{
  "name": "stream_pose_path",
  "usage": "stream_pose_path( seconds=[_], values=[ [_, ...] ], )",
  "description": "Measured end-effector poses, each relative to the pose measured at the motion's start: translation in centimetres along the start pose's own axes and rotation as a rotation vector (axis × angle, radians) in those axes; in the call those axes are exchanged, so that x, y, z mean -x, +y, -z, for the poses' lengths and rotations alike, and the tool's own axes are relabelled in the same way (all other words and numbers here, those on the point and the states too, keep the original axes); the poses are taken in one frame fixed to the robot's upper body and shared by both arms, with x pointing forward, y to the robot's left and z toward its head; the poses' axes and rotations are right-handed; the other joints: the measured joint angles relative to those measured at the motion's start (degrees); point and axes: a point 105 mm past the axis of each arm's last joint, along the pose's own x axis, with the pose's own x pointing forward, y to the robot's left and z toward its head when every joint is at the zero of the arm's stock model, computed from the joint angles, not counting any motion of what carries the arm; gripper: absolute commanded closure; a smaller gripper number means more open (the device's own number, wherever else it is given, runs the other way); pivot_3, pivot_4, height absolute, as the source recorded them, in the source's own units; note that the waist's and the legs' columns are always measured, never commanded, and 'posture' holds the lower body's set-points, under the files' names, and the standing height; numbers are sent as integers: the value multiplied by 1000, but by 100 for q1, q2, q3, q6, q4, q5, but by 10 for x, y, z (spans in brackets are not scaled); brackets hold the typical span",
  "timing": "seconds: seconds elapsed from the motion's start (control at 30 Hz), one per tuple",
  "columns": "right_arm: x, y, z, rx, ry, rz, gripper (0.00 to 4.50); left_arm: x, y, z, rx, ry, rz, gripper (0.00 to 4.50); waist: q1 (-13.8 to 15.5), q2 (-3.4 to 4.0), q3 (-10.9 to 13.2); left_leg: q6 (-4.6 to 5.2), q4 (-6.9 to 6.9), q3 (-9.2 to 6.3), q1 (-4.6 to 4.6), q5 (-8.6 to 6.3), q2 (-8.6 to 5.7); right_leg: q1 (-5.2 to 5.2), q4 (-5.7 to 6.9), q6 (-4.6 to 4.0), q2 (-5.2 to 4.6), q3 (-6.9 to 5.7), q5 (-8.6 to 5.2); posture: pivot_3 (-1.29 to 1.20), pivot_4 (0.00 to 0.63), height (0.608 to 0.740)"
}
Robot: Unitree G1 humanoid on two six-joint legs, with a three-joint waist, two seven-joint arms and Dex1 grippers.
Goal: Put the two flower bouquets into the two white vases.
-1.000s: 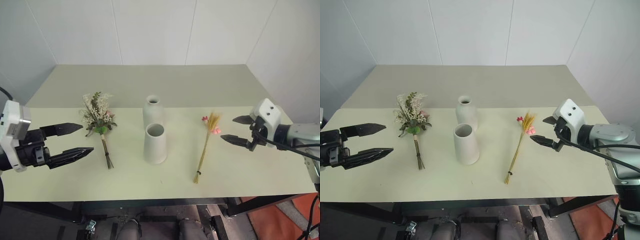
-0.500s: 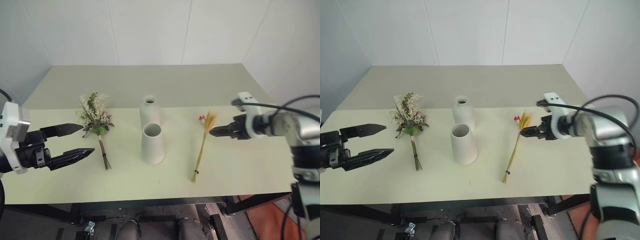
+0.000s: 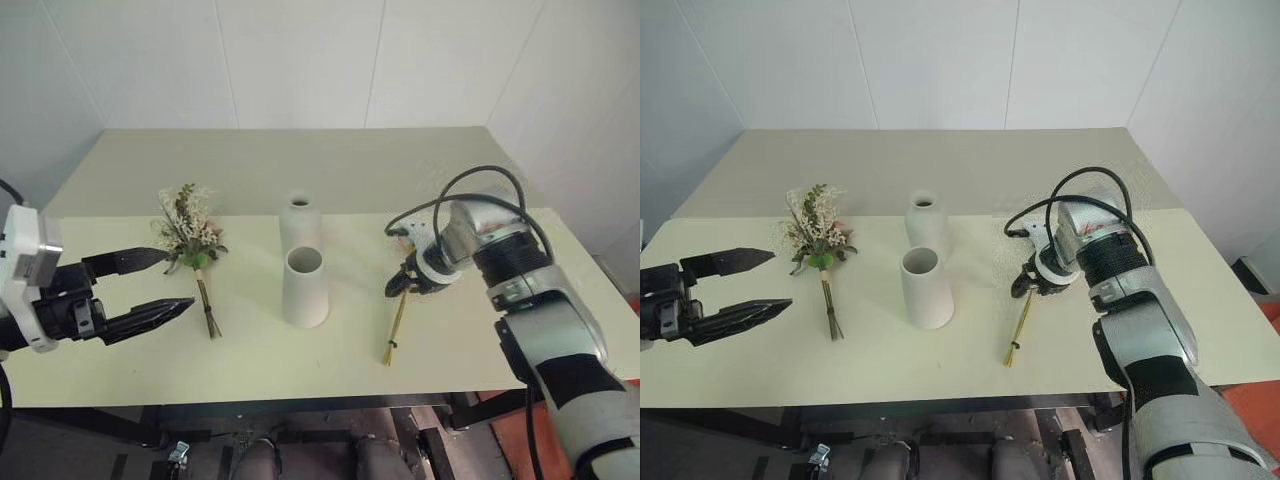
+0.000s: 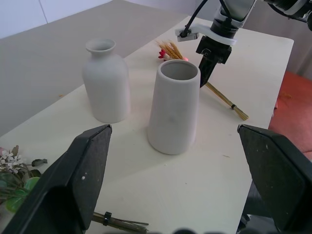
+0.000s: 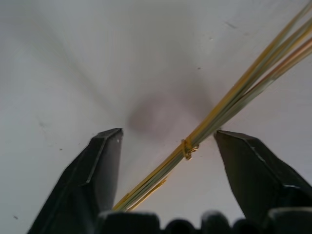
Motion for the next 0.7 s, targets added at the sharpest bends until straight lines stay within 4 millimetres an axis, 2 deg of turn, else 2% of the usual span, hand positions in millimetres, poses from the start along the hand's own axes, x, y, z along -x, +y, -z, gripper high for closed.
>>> stream_pose_path(
  seconds=[0.17,0.27,0.4,0.5,0.63,0.7],
  values=[
    [-5,9,-2,22,5,-2,3568,-1,-3,-2,-8,-8,3,0,-34,0,0,0,-1,0,0,0,2,-3,2,5,3,0,-3,0,150,740],
    [-4,7,-5,22,-16,19,4462,-1,-3,-2,-6,-11,1,0,-39,0,0,0,-1,0,-2,0,2,-4,2,5,3,0,-2,0,150,740],
    [9,-1,-20,-18,-98,37,4462,-1,-3,-2,-6,-12,-2,0,-56,1,0,0,-2,0,-7,0,2,-12,2,6,3,0,-1,0,150,740],
    [21,-10,-44,-28,-276,45,4462,-2,-2,-4,-11,-20,2,0,-73,0,0,0,-3,0,-9,0,2,-14,2,21,4,0,-4,0,150,740],
    [56,-16,-90,-44,-670,-4,4462,-2,2,-9,-6,-49,14,0,-98,1,1,0,-4,0,-12,0,3,-17,1,58,6,1,14,0,150,740],
    [85,-7,-118,-27,-945,-46,4462,-3,5,-11,-3,-55,23,0,-126,2,1,0,-6,0,-13,0,5,-20,2,59,8,2,15,0,150,740]
  ],
)
